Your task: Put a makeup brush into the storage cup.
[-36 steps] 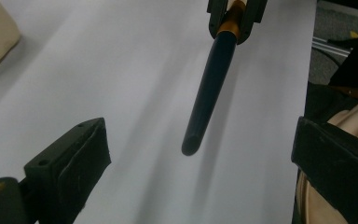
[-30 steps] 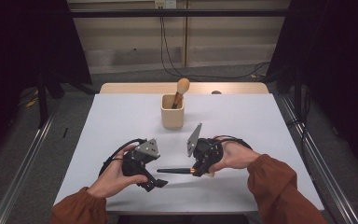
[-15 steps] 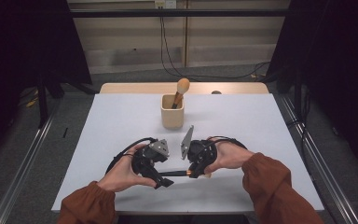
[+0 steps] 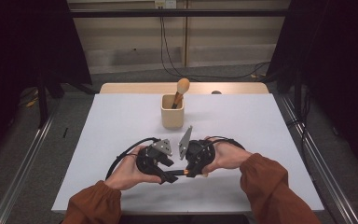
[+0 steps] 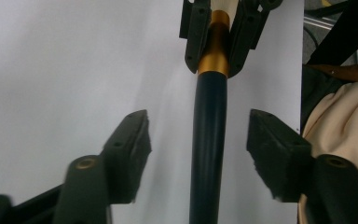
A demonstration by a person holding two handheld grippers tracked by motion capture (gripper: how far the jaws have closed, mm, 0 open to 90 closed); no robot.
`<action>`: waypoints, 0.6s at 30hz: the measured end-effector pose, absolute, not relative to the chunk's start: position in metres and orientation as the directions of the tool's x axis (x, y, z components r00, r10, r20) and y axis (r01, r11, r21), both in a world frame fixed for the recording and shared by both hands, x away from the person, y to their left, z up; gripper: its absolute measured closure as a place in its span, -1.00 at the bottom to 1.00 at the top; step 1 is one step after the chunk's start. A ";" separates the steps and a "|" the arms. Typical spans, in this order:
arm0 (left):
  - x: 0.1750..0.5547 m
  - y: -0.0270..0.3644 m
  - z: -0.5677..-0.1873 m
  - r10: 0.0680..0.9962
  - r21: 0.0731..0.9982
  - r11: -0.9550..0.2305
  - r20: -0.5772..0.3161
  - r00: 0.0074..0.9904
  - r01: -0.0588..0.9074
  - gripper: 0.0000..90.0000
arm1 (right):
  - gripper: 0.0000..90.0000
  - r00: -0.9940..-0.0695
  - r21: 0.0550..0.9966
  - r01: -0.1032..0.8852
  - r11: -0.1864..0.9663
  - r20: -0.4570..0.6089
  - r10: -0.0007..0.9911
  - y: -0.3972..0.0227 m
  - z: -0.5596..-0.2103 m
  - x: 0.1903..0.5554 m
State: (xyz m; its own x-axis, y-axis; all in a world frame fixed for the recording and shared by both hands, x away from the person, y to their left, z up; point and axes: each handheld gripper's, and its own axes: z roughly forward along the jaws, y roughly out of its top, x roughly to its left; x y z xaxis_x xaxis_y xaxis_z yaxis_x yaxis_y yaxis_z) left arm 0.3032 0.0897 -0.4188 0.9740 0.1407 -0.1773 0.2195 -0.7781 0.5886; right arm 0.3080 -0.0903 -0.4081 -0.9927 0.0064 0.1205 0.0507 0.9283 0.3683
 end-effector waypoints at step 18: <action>0.306 0.088 -0.424 0.117 0.603 -0.771 -0.181 0.976 0.204 0.44 | 0.66 -0.996 0.388 0.033 0.921 0.087 -0.001 -0.088 -0.408 0.307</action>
